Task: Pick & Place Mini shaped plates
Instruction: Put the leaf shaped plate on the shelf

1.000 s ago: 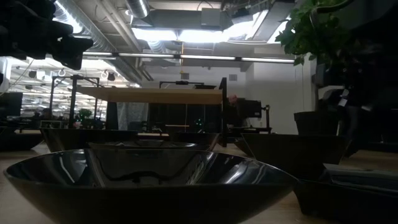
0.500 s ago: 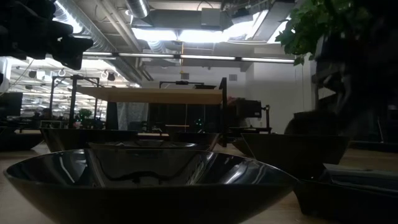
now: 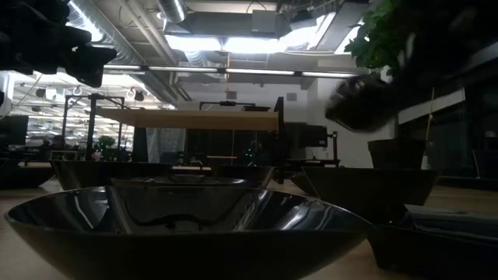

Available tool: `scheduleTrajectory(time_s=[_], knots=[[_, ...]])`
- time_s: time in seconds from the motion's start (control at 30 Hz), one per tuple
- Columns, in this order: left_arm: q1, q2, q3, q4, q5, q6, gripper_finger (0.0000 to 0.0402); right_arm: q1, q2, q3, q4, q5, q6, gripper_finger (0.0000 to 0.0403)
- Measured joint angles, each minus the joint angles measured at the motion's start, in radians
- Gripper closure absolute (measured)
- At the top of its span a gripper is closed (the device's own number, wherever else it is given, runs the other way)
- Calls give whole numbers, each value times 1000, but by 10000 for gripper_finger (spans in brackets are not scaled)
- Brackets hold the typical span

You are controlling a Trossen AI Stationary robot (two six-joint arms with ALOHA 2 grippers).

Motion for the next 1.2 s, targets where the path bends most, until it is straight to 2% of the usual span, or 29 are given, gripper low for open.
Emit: scheduleTrajectory(time_s=[0.47, 0.63, 0.97, 1.2], knots=[[0, 0, 0, 0, 0, 0, 194, -155, 1, 0, 374, -189, -356, 401], [0, 0, 0, 0, 0, 0, 194, -203, 1, 0, 409, -248, -382, 402], [0, 0, 0, 0, 0, 0, 194, -242, 15, 0, 491, -251, -425, 401], [0, 0, 0, 0, 0, 0, 194, -271, 157, 118, 508, -274, -493, 400]])
